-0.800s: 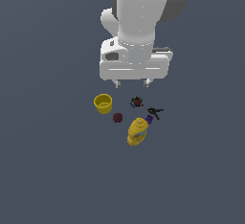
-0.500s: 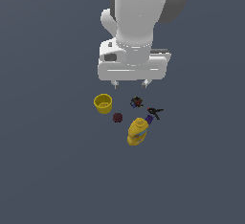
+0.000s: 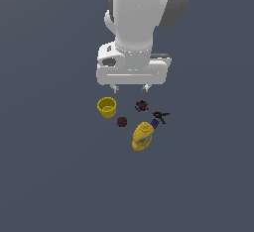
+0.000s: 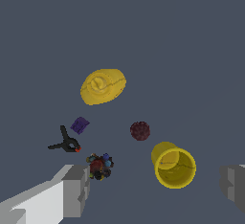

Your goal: Pick up a designated object from a clutter of objects.

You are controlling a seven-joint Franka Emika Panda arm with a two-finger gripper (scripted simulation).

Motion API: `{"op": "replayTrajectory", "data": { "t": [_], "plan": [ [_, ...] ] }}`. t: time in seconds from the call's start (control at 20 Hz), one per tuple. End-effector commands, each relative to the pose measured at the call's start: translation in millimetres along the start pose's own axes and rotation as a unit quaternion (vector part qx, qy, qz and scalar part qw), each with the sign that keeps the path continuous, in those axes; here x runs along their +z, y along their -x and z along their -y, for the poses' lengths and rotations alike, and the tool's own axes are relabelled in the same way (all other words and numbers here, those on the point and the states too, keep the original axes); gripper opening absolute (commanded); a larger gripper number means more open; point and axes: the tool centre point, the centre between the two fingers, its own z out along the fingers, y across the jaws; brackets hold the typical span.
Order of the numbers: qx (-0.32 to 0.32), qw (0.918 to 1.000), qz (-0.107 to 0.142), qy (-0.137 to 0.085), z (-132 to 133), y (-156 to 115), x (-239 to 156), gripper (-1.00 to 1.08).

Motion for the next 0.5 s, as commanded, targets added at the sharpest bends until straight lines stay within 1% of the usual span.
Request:
{"op": "replayTrajectory", "data": {
  "t": [0.0,0.45],
  "plan": [
    [0.003,1.0,0.0,0.0,1.8,-0.5,2.2,1.0],
    [0.039,0.9993,-0.002,0.001,16.5,-5.7,27.9,1.0]
  ]
}}
